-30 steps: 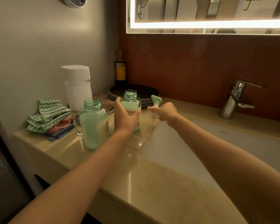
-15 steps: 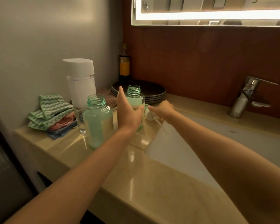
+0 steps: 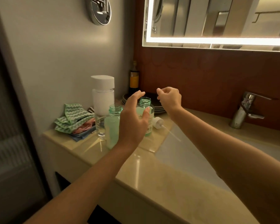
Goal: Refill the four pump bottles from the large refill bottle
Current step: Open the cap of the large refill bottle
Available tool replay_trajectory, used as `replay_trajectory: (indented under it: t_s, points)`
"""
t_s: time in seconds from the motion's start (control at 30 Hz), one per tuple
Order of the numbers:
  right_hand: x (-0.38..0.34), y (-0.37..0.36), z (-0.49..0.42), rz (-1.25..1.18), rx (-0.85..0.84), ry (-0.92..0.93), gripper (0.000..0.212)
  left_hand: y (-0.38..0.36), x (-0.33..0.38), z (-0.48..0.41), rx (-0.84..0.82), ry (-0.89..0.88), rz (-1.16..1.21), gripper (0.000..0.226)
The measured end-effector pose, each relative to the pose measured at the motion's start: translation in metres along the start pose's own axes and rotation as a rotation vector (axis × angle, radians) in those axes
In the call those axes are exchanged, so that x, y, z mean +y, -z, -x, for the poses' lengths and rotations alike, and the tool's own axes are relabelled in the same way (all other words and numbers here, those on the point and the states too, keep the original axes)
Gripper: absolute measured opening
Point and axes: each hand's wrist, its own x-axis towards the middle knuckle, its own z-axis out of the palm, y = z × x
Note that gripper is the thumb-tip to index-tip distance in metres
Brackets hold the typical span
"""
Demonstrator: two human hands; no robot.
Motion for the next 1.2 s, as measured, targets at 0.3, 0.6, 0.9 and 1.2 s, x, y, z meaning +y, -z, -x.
replay_trajectory:
  t_s: [0.3, 0.6, 0.9, 1.2]
  points:
    - [-0.072, -0.039, 0.036, -0.094, -0.167, 0.190, 0.026, 0.071, -0.030, -0.014, 0.257, 0.135, 0.039, 0.024]
    - [-0.110, -0.082, 0.027, 0.124, -0.326, 0.284, 0.066, 0.087, -0.095, -0.049, 0.066, 0.356, -0.007, 0.064]
    - [-0.112, -0.094, 0.023, 0.125, -0.335, 0.288, 0.058, 0.079, -0.113, -0.058, -0.076, 0.452, 0.040, 0.066]
    - [-0.148, -0.083, 0.048, 0.019, -0.396, 0.324, 0.050, 0.123, -0.083, -0.064, 0.004, 0.365, -0.033, 0.063]
